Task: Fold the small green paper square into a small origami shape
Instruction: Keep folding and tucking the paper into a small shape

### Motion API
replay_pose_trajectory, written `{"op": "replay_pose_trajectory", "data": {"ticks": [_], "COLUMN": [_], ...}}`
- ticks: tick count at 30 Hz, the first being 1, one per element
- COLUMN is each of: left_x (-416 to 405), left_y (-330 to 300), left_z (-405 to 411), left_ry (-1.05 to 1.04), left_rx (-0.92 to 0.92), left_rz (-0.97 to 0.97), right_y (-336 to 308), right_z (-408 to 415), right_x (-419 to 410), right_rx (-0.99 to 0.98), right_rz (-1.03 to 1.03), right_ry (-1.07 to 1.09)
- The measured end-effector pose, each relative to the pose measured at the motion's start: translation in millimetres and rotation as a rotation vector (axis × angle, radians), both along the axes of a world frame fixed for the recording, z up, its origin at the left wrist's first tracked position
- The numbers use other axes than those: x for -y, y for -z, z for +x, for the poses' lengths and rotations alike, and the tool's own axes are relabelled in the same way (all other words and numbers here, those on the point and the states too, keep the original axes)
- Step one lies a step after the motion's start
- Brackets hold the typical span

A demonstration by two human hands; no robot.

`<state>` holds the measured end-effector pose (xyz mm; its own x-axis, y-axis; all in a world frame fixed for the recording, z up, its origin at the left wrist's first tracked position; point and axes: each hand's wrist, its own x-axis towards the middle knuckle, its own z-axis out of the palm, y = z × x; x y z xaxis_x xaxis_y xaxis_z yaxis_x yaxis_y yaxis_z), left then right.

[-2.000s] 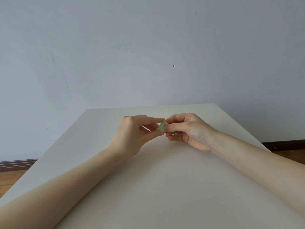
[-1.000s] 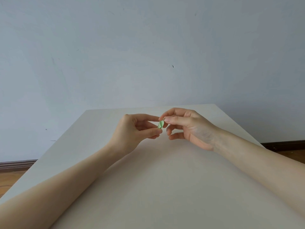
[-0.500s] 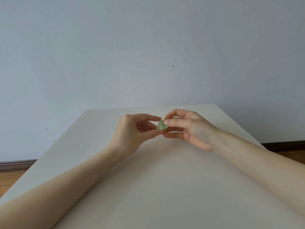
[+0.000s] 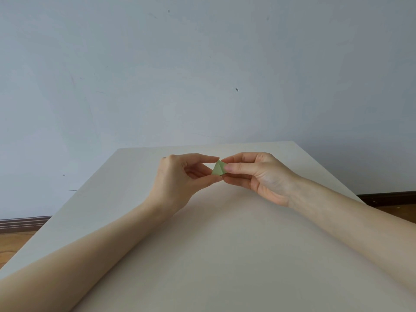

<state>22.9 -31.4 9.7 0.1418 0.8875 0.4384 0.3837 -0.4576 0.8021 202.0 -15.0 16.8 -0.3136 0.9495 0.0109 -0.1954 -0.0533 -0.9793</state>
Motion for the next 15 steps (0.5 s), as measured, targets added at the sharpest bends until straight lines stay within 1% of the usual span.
{"op": "replay_pose_trajectory", "data": {"ticks": [15], "left_x": [2.6], "left_y": [-1.3], "left_z": [1.7], "left_ry": [0.008], "left_rx": [0.021], "left_rz": [0.007], "right_y": [-0.4], "right_z": [-0.4], "right_x": [1.2], "right_rx": [-0.002], "right_rz": [-0.008], "right_ry": [0.038]}}
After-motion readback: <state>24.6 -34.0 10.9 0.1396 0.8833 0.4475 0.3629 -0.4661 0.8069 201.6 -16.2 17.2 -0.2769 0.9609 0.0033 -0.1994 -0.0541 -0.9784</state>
